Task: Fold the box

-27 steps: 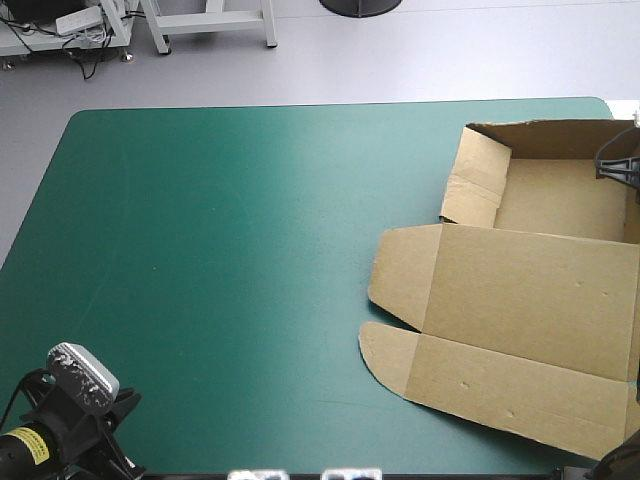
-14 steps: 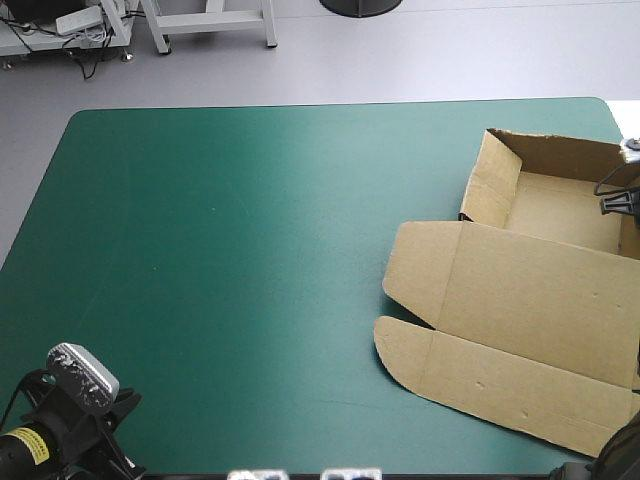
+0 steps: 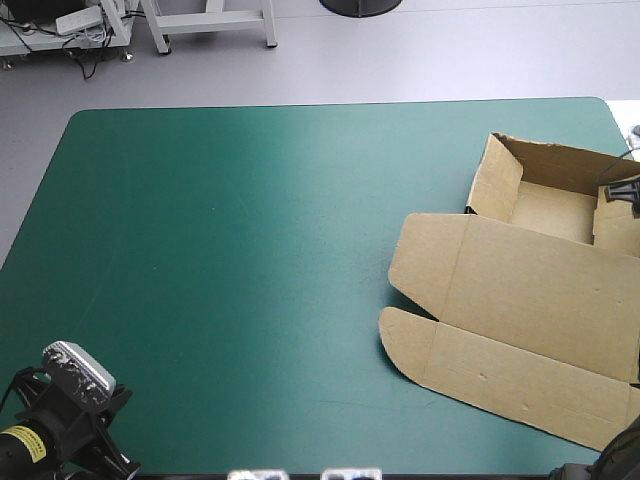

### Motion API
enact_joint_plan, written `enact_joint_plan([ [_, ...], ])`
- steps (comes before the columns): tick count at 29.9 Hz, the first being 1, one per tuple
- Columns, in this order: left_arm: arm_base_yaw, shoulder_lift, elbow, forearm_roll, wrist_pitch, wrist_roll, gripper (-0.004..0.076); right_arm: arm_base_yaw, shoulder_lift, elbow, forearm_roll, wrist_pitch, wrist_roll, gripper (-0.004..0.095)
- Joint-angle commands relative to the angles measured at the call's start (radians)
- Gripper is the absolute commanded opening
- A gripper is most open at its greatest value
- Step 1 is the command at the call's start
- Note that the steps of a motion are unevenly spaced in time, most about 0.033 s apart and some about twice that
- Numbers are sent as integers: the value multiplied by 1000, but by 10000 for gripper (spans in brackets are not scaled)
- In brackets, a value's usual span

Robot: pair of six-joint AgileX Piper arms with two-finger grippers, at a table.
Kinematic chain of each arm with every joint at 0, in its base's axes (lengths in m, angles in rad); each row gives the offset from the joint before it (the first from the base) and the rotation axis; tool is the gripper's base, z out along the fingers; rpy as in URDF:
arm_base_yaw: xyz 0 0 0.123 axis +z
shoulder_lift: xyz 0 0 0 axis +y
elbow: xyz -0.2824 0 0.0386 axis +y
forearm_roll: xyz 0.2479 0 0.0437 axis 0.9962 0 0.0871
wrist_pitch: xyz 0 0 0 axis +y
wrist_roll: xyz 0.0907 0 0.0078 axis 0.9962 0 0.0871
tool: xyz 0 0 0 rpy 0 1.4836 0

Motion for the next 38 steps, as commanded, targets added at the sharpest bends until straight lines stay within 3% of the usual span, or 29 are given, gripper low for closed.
enact_joint_plan([
  [1, -6, 13, -25, 2, 23, 4, 41, -5, -136, -105, 77, 49, 5, 458],
  [4, -6, 13, -25, 2, -5, 63, 41, -5, -214, -151, 173, 89, 51, 362],
  [6, -6, 13, -25, -2, -36, 70, 41, -5, -279, -151, 235, 89, 102, 216],
  [8, -6, 13, -25, -3, -59, 70, 40, -5, -355, -145, 305, 89, 101, 9],
  [9, -6, 13, -25, -3, -71, 72, 40, -5, -398, -137, 329, 89, 106, -10],
  [12, -6, -8, -16, -3, -161, 70, 13, -5, -534, -80, 369, 89, 106, 0],
  [16, -6, -63, 28, -5, -237, 47, -10, -5, -747, 69, 306, 89, 104, 0],
  [19, -6, -101, 83, -20, -213, 34, -10, -5, -936, 228, 279, 71, 108, 0],
  [24, -6, -185, 142, -61, -175, 34, -10, -5, -1248, 561, 304, -75, 124, -1],
  [28, -6, -240, 146, -67, -155, 31, -10, -5, -1438, 768, 332, -74, 126, -1],
  [33, -6, -257, 161, -56, -81, 3, -10, -5, -1593, 975, 338, -74, 135, -1],
  [38, -6, -258, 202, -43, -86, 5, -10, -5, -1667, 1094, 334, -89, 130, -1],
])
